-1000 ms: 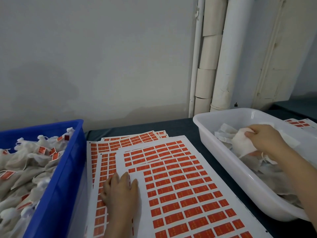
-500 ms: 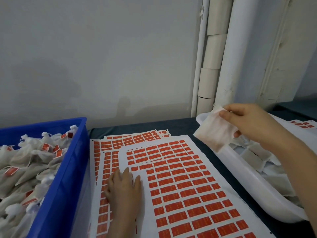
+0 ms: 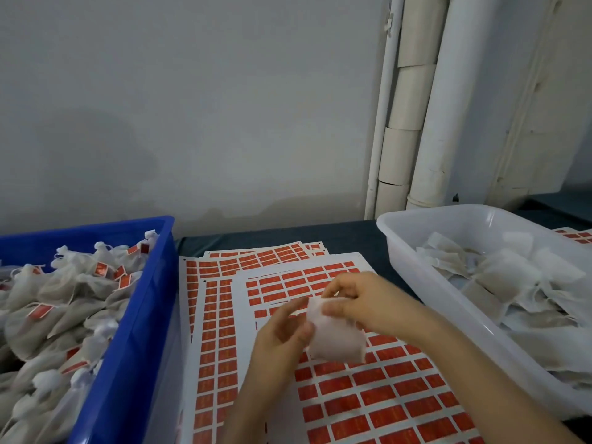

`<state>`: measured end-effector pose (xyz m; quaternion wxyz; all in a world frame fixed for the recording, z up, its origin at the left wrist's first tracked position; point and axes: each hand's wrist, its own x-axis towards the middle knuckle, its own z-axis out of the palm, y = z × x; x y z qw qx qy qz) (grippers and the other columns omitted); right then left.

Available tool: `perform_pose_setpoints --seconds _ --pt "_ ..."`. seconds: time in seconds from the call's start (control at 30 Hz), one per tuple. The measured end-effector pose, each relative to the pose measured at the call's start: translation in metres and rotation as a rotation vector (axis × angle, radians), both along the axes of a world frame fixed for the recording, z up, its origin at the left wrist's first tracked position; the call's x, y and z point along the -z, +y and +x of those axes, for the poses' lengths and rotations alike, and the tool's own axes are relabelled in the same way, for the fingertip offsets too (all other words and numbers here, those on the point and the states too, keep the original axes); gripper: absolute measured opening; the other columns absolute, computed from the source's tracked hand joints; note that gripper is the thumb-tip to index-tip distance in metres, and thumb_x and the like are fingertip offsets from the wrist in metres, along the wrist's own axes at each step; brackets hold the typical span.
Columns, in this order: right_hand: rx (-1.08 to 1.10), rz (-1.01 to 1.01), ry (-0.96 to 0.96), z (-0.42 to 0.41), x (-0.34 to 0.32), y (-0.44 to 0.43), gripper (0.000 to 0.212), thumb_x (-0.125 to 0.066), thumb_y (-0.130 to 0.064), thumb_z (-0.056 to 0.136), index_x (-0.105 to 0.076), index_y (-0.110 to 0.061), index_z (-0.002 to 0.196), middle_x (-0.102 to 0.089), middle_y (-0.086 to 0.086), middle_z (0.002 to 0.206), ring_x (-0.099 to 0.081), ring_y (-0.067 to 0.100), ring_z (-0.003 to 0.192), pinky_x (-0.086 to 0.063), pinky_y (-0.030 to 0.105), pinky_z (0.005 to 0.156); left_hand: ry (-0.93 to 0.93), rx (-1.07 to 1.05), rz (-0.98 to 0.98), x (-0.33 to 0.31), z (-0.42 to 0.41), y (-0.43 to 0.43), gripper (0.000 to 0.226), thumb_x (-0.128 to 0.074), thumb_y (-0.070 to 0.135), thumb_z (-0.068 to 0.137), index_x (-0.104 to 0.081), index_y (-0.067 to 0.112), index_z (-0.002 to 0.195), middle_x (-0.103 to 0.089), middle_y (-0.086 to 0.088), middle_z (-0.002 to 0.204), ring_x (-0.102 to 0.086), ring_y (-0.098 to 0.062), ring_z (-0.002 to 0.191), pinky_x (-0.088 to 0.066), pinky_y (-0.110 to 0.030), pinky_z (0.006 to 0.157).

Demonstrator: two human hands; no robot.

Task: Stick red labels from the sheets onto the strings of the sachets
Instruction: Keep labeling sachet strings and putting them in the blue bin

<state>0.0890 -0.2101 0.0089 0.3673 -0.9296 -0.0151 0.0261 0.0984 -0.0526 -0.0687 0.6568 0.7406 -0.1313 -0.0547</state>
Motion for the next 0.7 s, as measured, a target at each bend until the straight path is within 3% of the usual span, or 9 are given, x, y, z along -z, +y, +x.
perform_pose_setpoints --seconds 0.1,0.2,0.33,0.47,0.57,0.7 --pt "0.006 0.076 -0.021 0.0 0.02 0.014 0.007 -0.063 -0.038 0.084 -0.056 -0.038 0.082 -0.061 -0.019 0.083 -0.063 0.004 0.068 -0.044 0.007 0.053 0.007 -0.059 -0.015 0.003 -0.001 -0.001 0.024 -0.073 0.043 0.069 -0.066 0.034 0.09 -0.07 0.021 0.085 -0.066 0.0 0.084 -0.051 -0.012 0.059" --pt "0.053 0.214 -0.094 -0.001 0.031 0.017 0.009 -0.061 -0.036 0.085 -0.057 -0.043 0.082 -0.061 -0.025 0.082 -0.063 -0.006 0.069 -0.042 0.004 0.05 0.079 -0.215 -0.125 0.005 0.003 0.004 0.017 -0.076 0.031 0.073 -0.067 0.027 0.087 -0.07 0.016 0.08 -0.067 -0.009 0.077 -0.05 -0.012 0.052" --pt "0.12 0.333 -0.152 -0.001 0.042 0.02 0.015 -0.062 -0.032 0.085 -0.06 -0.044 0.077 -0.063 -0.024 0.08 -0.063 -0.005 0.071 -0.046 0.005 0.056 0.117 -0.255 -0.178 0.001 0.003 0.009 0.019 -0.074 0.034 0.074 -0.065 0.029 0.09 -0.068 0.012 0.089 -0.065 -0.013 0.082 -0.05 -0.013 0.049" --pt "0.088 0.419 -0.162 0.0 0.055 0.031 0.023 -0.062 -0.028 0.085 -0.065 -0.047 0.073 -0.064 -0.032 0.078 -0.061 -0.008 0.079 -0.048 0.006 0.063 0.113 -0.178 -0.071 0.001 0.003 0.007 0.036 -0.066 0.055 0.064 -0.059 0.035 0.093 -0.062 0.02 0.09 -0.06 -0.009 0.083 -0.044 -0.009 0.05" --pt "0.06 0.414 -0.2 0.003 0.061 0.04 0.028 -0.059 -0.025 0.088 -0.065 -0.051 0.077 -0.061 -0.036 0.081 -0.056 -0.016 0.084 -0.044 0.001 0.061 0.097 -0.193 -0.017 0.006 0.005 0.007 0.019 -0.069 0.049 0.073 -0.063 0.035 0.085 -0.067 0.019 0.078 -0.064 -0.005 0.077 -0.043 -0.009 0.055" --pt "0.129 0.371 -0.288 0.008 0.069 0.043 0.022 -0.061 -0.027 0.087 -0.059 -0.047 0.078 -0.062 -0.028 0.082 -0.059 -0.01 0.08 -0.043 0.0 0.062 0.125 -0.283 -0.066 0.008 0.009 0.011 0.015 -0.067 0.038 0.081 -0.069 0.028 0.071 -0.068 0.014 0.065 -0.065 -0.003 0.066 -0.043 -0.008 0.044"
